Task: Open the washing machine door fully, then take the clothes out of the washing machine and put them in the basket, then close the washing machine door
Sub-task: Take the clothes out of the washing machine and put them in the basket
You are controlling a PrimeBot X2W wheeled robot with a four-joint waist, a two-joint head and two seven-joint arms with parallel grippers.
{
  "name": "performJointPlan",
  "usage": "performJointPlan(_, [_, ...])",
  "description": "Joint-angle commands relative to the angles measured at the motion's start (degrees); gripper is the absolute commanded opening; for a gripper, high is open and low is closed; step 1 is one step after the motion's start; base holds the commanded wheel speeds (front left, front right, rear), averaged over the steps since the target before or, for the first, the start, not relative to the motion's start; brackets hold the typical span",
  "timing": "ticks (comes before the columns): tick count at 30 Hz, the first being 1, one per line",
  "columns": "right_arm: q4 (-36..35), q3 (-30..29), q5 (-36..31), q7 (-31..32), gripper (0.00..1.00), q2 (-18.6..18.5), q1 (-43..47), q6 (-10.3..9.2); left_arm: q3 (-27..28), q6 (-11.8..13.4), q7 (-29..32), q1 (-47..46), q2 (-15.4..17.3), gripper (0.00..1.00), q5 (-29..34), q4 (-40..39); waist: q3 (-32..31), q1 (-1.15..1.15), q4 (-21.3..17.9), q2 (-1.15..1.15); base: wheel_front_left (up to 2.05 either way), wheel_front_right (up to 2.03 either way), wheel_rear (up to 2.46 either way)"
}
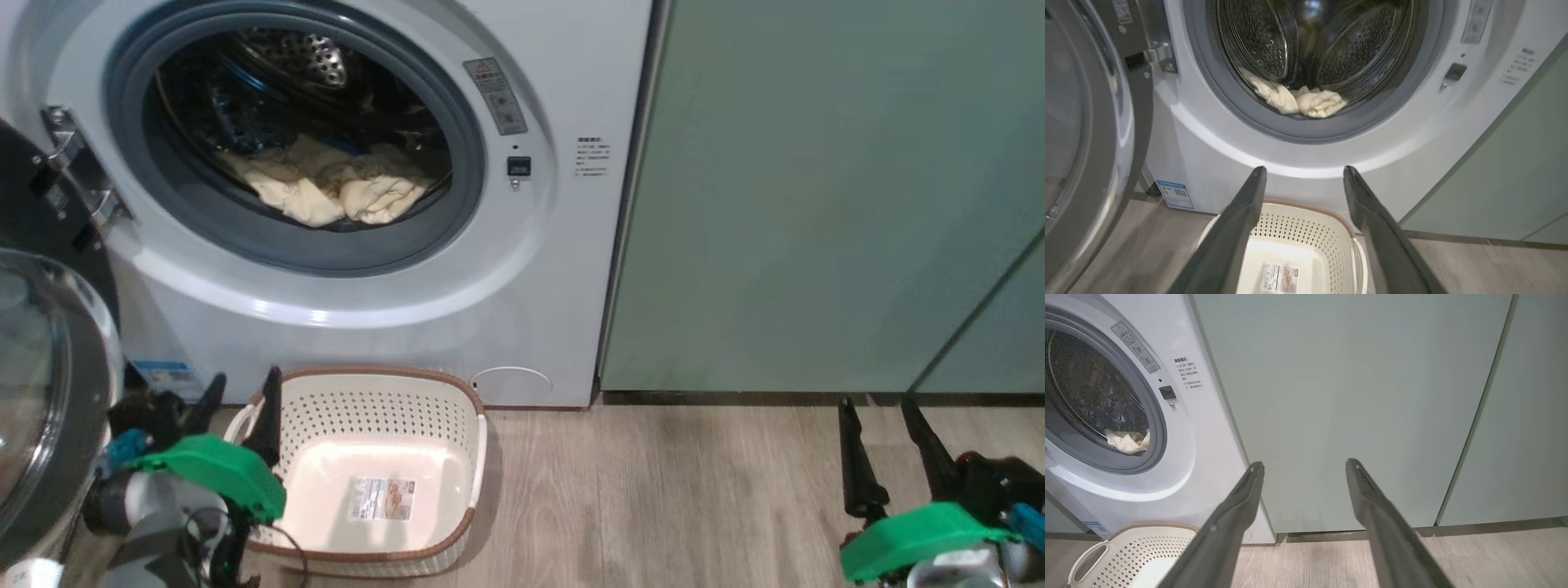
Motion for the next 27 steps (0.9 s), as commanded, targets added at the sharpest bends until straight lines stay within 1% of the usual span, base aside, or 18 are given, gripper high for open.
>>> performJointPlan(1, [-1.78, 1.28, 0.03, -0.55, 1.0, -0.16, -3.27, 0.25, 1.67, 0.13, 0.06, -3.12, 1.36, 1.0, 0.53, -1.25, 0.2, 0.0, -0.33, 0.0, 0.0, 0.0, 0.0])
performJointPlan(5, [-1.84, 1.89, 0.16, -0.55, 1.0, -0.24, -3.8, 0.25, 0.45, 0.9, 3.18, -5.39, 1.78, 1.0, 1.23, 1.52, 0.99, 0.0, -1.54, 0.0, 0.0, 0.0, 0.0])
performJointPlan(14, [-2.27, 3.09, 0.37, -0.55, 1.0, -0.12, -5.4, 0.25, -1.66, 4.23, 11.41, -14.84, 4.24, 1.0, 3.53, 6.98, 5.43, 0.0, -4.88, 0.0, 0.0, 0.0, 0.0])
performJointPlan(17, [-2.54, 3.1, 0.44, -0.55, 1.0, -0.05, -6.35, 0.25, -2.34, 5.05, 13.42, -18.85, 5.38, 1.0, 4.43, 8.24, 7.58, 0.0, -5.97, 0.0, 0.0, 0.0, 0.0])
performJointPlan(18, [-2.84, 2.87, 0.47, -0.55, 1.0, -0.01, -7.06, 0.25, -3.0, 5.36, 15.22, -21.52, 6.0, 1.0, 5.03, 9.02, 9.21, 0.0, -6.48, 0.0, 0.0, 0.0, 0.0])
performJointPlan(20, [-3.19, 2.73, 0.44, -0.55, 1.0, 0.03, -7.92, 0.25, -3.52, 5.84, 16.96, -24.39, 6.9, 1.0, 5.7, 9.69, 10.99, 0.0, -6.99, 0.0, 0.0, 0.0, 0.0])
performJointPlan(24, [-3.92, 2.26, 0.34, -0.55, 1.0, 0.12, -9.69, 0.25, -4.0, 6.57, 19.78, -30.3, 8.83, 1.0, 6.53, 10.72, 14.57, 0.0, -7.7, 0.0, 0.0, 0.0, 0.0])
performJointPlan(27, [-4.56, 1.85, 0.31, -0.55, 1.0, 0.19, -10.96, 0.25, -4.37, 6.64, 22.42, -34.8, 10.49, 1.0, 7.0, 11.62, 17.59, 0.0, -7.95, 0.0, 0.0, 0.0, 0.0])
